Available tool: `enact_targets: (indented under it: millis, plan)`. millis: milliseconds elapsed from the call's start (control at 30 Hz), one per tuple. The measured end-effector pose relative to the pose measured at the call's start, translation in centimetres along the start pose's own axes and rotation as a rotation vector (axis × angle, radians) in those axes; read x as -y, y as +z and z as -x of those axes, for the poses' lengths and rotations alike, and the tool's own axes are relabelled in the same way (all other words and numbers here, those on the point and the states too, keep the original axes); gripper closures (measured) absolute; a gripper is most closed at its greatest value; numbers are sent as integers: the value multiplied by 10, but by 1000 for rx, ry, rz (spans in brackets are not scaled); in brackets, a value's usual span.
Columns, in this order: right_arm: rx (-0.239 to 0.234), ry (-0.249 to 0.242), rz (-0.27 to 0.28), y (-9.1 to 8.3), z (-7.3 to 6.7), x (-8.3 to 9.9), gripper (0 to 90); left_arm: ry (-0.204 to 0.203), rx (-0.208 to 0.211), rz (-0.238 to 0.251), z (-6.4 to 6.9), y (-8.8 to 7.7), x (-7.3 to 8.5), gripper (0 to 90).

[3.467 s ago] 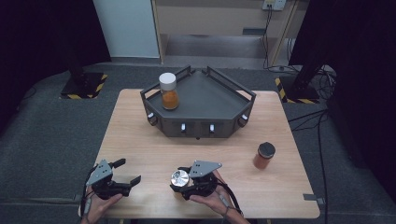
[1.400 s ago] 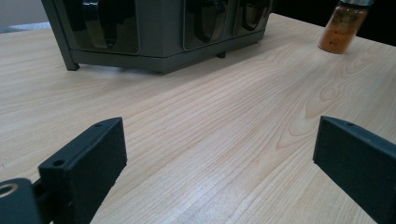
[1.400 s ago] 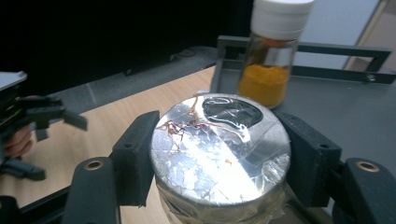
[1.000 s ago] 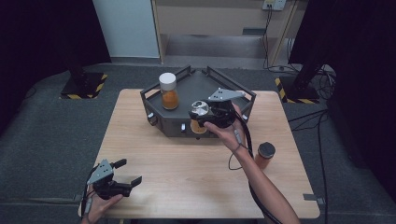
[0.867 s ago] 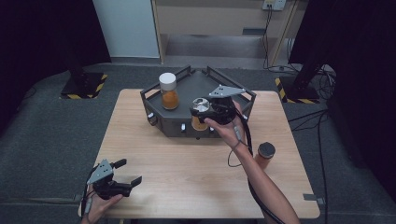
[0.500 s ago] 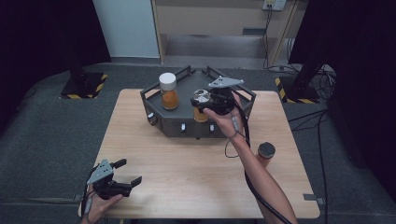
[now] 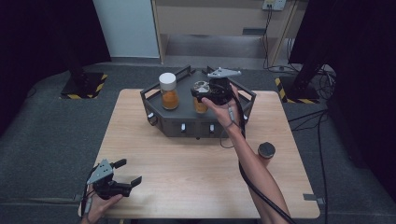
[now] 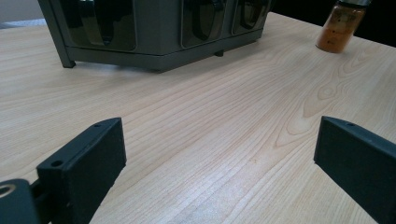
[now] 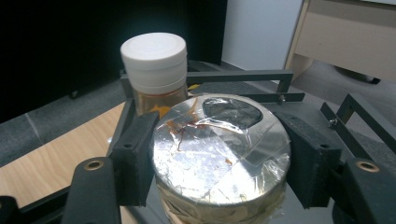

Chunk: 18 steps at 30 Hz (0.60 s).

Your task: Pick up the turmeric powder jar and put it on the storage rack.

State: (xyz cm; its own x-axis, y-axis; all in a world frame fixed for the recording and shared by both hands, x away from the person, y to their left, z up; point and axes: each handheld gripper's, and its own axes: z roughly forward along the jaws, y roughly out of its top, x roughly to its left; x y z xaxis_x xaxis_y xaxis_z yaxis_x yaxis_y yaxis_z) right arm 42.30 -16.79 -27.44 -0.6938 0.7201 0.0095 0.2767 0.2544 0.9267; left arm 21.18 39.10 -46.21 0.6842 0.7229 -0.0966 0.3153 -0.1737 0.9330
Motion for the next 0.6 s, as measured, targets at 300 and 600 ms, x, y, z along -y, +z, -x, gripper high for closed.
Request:
enact_targets:
  millis: [300,600]
  plan:
    - [33,16,10,17,0,0,344,2,0,-2,0,0,0,15]
    - [51,31,3,33,1,5,344,10,1,-8,0,0,-1,15]
